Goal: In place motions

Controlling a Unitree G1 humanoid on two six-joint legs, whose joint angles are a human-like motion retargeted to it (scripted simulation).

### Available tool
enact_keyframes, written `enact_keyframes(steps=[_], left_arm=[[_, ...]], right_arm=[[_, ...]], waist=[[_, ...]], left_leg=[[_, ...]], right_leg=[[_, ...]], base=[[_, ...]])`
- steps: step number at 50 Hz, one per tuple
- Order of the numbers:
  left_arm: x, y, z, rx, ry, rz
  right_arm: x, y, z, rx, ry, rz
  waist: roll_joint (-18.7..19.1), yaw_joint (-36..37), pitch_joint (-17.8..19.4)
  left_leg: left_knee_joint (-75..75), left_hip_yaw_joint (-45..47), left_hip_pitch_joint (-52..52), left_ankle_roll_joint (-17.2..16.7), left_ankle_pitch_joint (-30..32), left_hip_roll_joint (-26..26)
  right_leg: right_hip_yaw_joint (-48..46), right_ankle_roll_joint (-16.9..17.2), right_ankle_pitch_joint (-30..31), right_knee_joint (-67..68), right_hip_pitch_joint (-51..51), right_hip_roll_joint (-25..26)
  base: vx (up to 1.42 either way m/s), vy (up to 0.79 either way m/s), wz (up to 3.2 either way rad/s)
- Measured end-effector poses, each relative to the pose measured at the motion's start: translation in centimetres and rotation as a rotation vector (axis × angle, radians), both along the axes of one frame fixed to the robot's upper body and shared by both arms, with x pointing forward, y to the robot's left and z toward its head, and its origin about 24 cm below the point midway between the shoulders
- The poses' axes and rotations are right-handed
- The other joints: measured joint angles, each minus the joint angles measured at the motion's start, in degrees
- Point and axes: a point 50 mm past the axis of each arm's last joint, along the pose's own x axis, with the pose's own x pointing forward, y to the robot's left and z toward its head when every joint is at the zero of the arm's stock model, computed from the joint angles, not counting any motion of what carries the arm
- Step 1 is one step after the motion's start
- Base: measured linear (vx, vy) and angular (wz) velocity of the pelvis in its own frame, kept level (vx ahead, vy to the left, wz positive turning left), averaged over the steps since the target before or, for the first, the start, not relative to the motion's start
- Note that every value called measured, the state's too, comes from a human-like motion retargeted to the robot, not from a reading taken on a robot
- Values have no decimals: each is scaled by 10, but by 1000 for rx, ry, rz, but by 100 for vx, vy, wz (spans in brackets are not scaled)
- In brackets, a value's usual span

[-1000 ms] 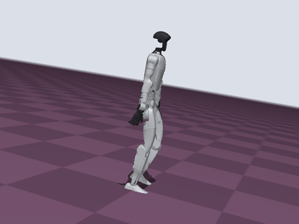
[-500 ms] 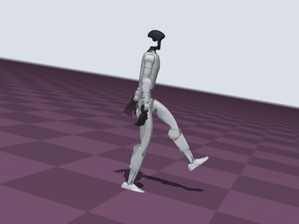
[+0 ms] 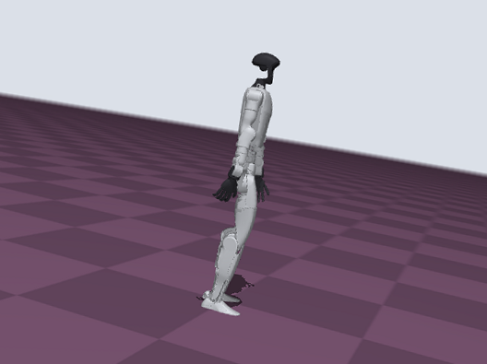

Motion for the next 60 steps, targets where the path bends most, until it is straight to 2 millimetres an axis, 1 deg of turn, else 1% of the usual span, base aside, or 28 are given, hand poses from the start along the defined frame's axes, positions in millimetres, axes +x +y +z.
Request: enact_keyframes(steps=[3, 7, 10, 13, 15, 17, 18, 20, 22, 23, 25, 27, 30, 32, 34, 36, 40, 43, 45, 48, 50, 53, 54, 55, 56, 57, 58, 60], left_arm=[[-21, -7, -3, -19, 47, 44], [-64, -19, -5, -103, 162, 146], [-88, -23, -3, -150, 249, 192], [-102, -21, 1, -166, 323, 194], [-103, -19, 2, -162, 338, 189], [-95, -15, 1, -154, 315, 182], [-89, -13, 1, -150, 299, 176], [-77, -6, 1, -133, 269, 150], [-66, 0, 1, -112, 246, 116], [-59, 2, 1, -103, 228, 105], [-42, 6, 1, -84, 183, 83], [-26, 8, 1, -66, 137, 58], [-4, 7, 2, -53, 59, 21], [7, 5, 3, -51, 22, -1], [13, 2, 3, -51, 6, -16], [14, 0, 2, -54, 6, -26], [0, -7, 0, -78, 44, -25], [-24, -14, -3, -108, 103, 12], [-42, -20, -4, -135, 147, 47], [-72, -32, -4, -175, 224, 114], [-95, -41, -2, -196, 283, 146], [-112, -44, 1, -224, 342, 187], [-117, -45, 2, -226, 358, 192], [-122, -44, 3, -226, 373, 195], [-124, -43, 3, -224, 384, 197], [-123, -43, 3, -222, 389, 198], [-116, -45, 2, -221, 383, 196], [-101, -49, -1, -213, 343, 212]], right_arm=[[4, 2, -1, 0, 3, 67], [17, 7, -3, 27, -67, 190], [25, 11, -5, 28, -126, 247], [23, 11, -5, 28, -122, 242], [20, 10, -4, 32, -114, 230], [22, 6, -4, 24, -115, 210], [24, 4, -3, 21, -118, 185], [23, 4, -3, 38, -123, 83], [13, 9, -3, 69, -108, -69], [9, 8, -2, 62, -96, -126], [3, 4, -1, 40, -73, -198], [-10, 1, 0, 11, -42, -210], [-29, -6, 4, -31, 21, -163], [-37, -9, 6, -49, 62, -117], [-41, -10, 7, -55, 87, -78], [-41, -9, 7, -49, 93, -60], [-33, -4, 4, -25, 57, -85], [-18, 0, 1, -6, 8, -104], [-3, 4, -1, 13, -34, -94], [18, 8, -3, 44, -103, -41], [25, 12, -4, 54, -144, -8], [45, 14, -4, 69, -215, 63], [48, 15, -4, 72, -226, 78], [49, 15, -4, 75, -233, 90], [50, 16, -4, 82, -231, 96], [53, 17, -4, 87, -231, 100], [58, 17, -4, 91, -236, 96], [68, 16, -3, 95, -253, 99]], waist=[[-3, 19, -3], [17, -8, -14], [24, -19, -10], [16, -16, -10], [15, -23, 4], [-3, 4, 20], [-19, 26, 26], [-35, 24, 41], [32, -93, 74], [45, -120, 88], [44, -133, 96], [54, -150, 105], [61, -155, 105], [59, -151, 104], [54, -148, 104], [46, -143, 100], [19, -109, 71], [6, -77, 50], [10, -63, 40], [21, -51, 18], [28, -48, 1], [23, -44, -12], [14, -37, -18], [1, -29, -23], [-10, -7, -25], [-18, 13, -27], [-17, 26, -28], [-12, 26, -23]], left_leg=[[-2, 13, 8, 2, -7, -6], [10, -5, -7, 3, -14, 8], [16, -12, -12, 2, -14, 16], [20, -11, -11, 5, -15, 10], [25, -13, -5, 8, -16, 10], [21, 30, 8, 11, -18, 0], [14, 63, 16, 13, -18, -12], [9, 77, 23, 16, -13, -23], [38, -43, 10, 13, -6, 39], [43, -66, 9, 12, -4, 53], [41, -74, 8, 14, 4, 54], [45, -95, 4, 11, 8, 69], [50, -111, -3, 10, 12, 79], [54, -115, -4, 11, 13, 79], [56, -115, -3, 12, 12, 76], [54, -111, 1, 17, 9, 68], [42, -77, 7, 22, 1, 39], [37, -43, 9, 21, -6, 27], [38, -28, 5, 17, -11, 32], [37, -12, -6, 12, -17, 39], [24, -11, -8, 9, -11, 39], [30, -4, -18, 9, -15, 26], [26, 2, -14, 9, -14, 13], [22, 8, -9, 9, -14, -3], [16, 27, -1, 7, -13, -12], [11, 41, 2, 6, -12, -18], [8, 44, -3, 5, -8, -18], [5, 34, -13, 3, -3, -16]], right_leg=[[12, 7, -3, 16, -6, -6], [16, 7, -10, 71, -36, -1], [4, 6, -10, 116, -70, -6], [-10, 11, -18, 100, -119, -17], [-17, 13, -17, 71, -156, -16], [22, 19, -23, 61, -213, -3], [49, 17, -26, 66, -253, 8], [59, 12, -28, 76, -324, 10], [-59, 4, -15, 35, -335, -22], [-73, -3, -11, 27, -353, -25], [-48, -8, -14, 24, -403, -34], [-44, -15, -11, 13, -438, -42], [-33, -24, -9, 1, -476, -51], [-27, -24, -7, -1, -481, -55], [-25, -21, -7, -2, -470, -57], [-26, -17, -6, 1, -447, -56], [-34, -3, -5, 37, -386, -51], [-51, 13, 4, 86, -311, -47], [-58, 20, 18, 115, -250, -37], [-15, 40, 54, 144, -164, -12], [-3, 57, 100, 116, -84, 8], [-38, 7, -15, 71, 19, 25], [-61, -5, -22, 33, 41, 19], [-83, -13, -12, -10, 56, 9], [-29, -2, 8, -30, 55, 10], [-2, 8, 23, -45, 54, 6], [-27, 18, 27, -49, 51, -3], [-42, 17, 34, -49, 37, -4]], base=[[4, -2, -37], [6, -6, 27], [-2, -7, 13], [-2, -10, 0], [-8, -8, -19], [-16, -7, -154], [-18, -7, -178], [-16, -8, 16], [-11, -7, 352], [-10, -7, 227], [-8, -7, 72], [-2, -7, 63], [4, -7, 41], [5, -6, 21], [0, 0, 0], [3, -1, -8], [10, 0, -61], [9, 4, -92], [4, 8, -74], [7, 10, -53], [9, 12, -16], [10, 13, -12], [15, 14, -26], [14, 17, -64], [8, 18, -91], [-8, 20, -93], [-21, 18, -35], [-25, 15, 13]])
